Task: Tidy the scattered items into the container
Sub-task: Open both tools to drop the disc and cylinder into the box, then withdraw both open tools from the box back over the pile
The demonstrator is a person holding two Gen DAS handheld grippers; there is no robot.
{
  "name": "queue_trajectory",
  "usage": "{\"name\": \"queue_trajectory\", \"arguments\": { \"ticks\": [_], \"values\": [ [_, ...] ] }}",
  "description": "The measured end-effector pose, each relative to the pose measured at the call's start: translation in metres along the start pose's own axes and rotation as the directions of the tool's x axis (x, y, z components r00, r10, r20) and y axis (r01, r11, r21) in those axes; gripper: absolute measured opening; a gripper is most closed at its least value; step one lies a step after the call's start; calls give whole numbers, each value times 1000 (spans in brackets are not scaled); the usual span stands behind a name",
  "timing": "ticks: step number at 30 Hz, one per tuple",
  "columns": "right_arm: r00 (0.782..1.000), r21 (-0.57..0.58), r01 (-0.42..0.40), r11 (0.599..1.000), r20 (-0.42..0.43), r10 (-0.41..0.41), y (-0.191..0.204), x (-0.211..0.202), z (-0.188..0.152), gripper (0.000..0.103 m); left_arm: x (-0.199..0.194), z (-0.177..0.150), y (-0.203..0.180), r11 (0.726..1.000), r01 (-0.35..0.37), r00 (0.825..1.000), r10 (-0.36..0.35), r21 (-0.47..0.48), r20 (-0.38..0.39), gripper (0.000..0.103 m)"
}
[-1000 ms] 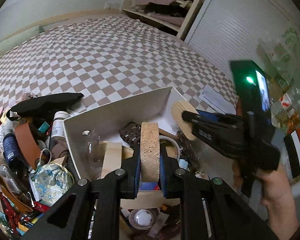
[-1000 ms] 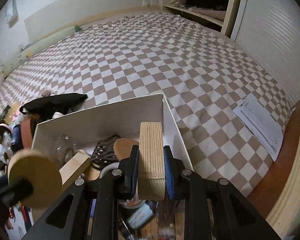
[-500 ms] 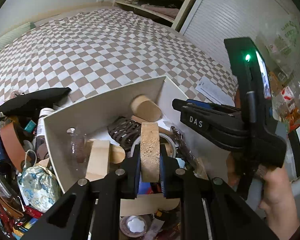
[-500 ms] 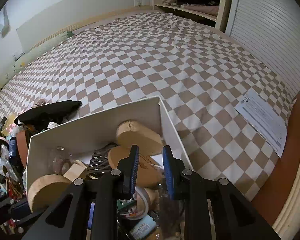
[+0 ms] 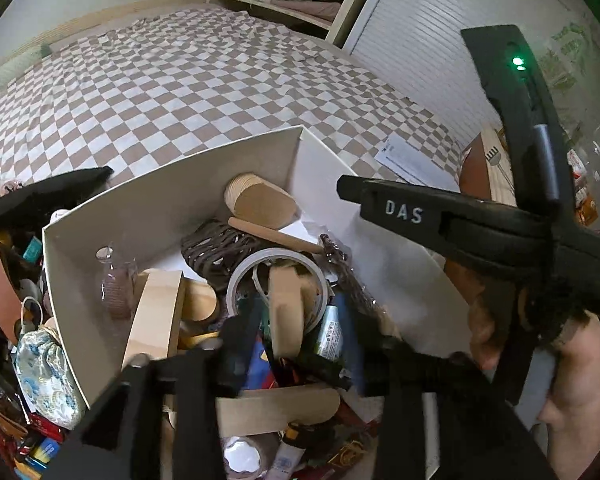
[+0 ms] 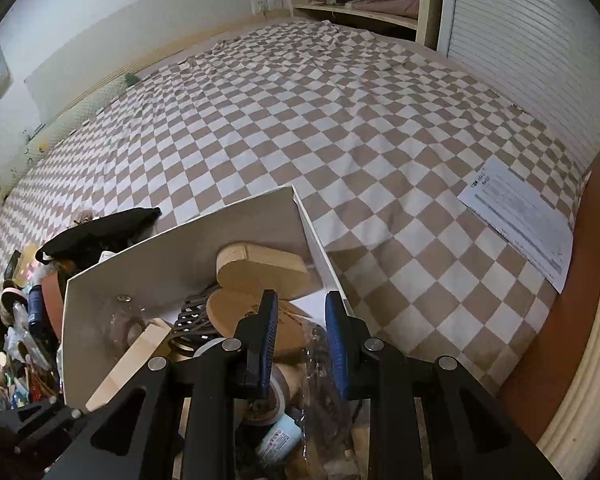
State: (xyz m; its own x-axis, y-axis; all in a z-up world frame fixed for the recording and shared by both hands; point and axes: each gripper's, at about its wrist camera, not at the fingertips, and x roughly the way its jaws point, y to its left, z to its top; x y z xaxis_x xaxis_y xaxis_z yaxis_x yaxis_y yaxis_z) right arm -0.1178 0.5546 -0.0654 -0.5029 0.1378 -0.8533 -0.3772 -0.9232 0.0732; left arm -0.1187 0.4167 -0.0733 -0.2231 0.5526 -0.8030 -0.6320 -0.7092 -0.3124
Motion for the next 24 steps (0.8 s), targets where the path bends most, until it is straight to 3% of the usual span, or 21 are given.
{"name": "queue_trajectory", "arguments": {
  "ticks": [5,8,13,15,18,19,20,21,22,24],
  "values": [
    [1000,-2,-8,1000,-9,8,2,0,-3,24,-5,-3,0,998,-54,998,54,35,13,43],
    [1000,-3,-11,1000,-10,11,2,-2,-4,24,-12,-6,2,994,-95,995,93,51,38,62],
    [1000,-1,-24,1000,-13,24,5,-6,-6,24,-27,-8,2,982,-165,982,155,89,109,67],
    [1000,-8,-20,1000,-20,20,7,-5,-7,24,-34,-9,3,975,-199,973,184,98,138,81],
    [1000,-34,8,999,-19,-8,13,-6,-10,24,-43,-11,7,971,-220,965,203,93,164,85],
    [1000,-44,16,999,-14,-17,15,-7,-11,30,-45,-11,9,971,-223,964,206,89,167,85],
    [1000,-54,30,998,-6,-30,18,-8,-11,42,-47,-11,10,970,-227,963,210,86,172,86],
    [999,-62,47,997,5,-47,20,-9,-12,82,-49,-11,11,969,-230,961,213,85,176,93],
    [998,-72,67,995,22,-65,23,-10,-13,103,-51,-12,13,968,-235,959,216,86,184,97],
    [993,-99,106,989,60,-101,29,-12,-12,103,-56,-14,13,964,-249,953,227,90,202,102]
  ]
}}
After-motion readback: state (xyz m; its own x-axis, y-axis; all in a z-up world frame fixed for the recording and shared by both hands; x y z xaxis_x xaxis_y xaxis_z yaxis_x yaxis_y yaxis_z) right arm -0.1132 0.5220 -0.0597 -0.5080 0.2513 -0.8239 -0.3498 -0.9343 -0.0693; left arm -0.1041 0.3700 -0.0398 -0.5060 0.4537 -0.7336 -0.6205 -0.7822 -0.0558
